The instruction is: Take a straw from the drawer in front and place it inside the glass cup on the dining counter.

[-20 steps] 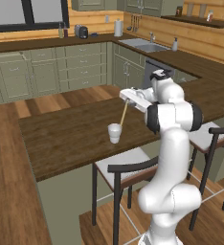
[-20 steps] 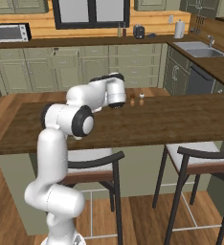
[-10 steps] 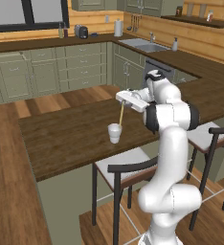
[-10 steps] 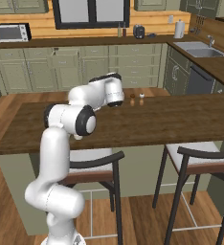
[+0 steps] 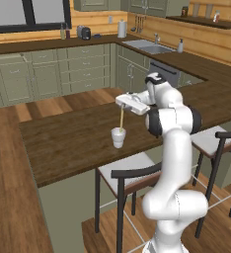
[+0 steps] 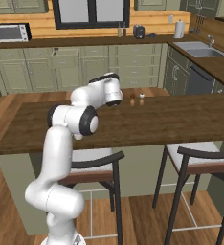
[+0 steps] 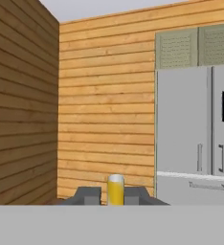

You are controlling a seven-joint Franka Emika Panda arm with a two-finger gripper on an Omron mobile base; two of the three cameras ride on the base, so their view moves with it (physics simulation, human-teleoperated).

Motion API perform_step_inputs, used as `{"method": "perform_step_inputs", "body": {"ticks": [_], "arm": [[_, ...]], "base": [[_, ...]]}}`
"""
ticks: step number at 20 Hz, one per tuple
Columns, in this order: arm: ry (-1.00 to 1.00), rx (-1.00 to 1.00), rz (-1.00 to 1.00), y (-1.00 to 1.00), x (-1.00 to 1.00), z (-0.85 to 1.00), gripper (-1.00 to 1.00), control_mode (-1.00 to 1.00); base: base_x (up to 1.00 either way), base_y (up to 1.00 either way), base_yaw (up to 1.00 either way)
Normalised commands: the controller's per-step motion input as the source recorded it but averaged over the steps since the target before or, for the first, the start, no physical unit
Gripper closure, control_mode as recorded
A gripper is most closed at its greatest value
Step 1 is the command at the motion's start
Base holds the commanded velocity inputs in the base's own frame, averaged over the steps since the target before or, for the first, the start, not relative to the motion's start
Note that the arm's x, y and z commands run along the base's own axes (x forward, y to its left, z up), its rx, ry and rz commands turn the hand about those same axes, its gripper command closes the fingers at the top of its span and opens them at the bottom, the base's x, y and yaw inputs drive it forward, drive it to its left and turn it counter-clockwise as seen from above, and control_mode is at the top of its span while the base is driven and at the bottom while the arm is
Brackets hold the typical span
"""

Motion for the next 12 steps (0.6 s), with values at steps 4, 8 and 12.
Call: {"method": "perform_step_inputs", "body": {"ticks": [4,8,12], "arm": [[0.05,-0.04,0.00,0.06,0.20,-0.20,1.00,-1.00],[0.03,-0.03,0.00,0.08,0.23,-0.13,1.00,-1.00],[0.02,-0.01,0.00,0.05,0.32,-0.03,1.00,-1.00]], "base": [[0.00,0.00,0.00],[0.00,0.00,0.00],[0.00,0.00,0.00]]}}
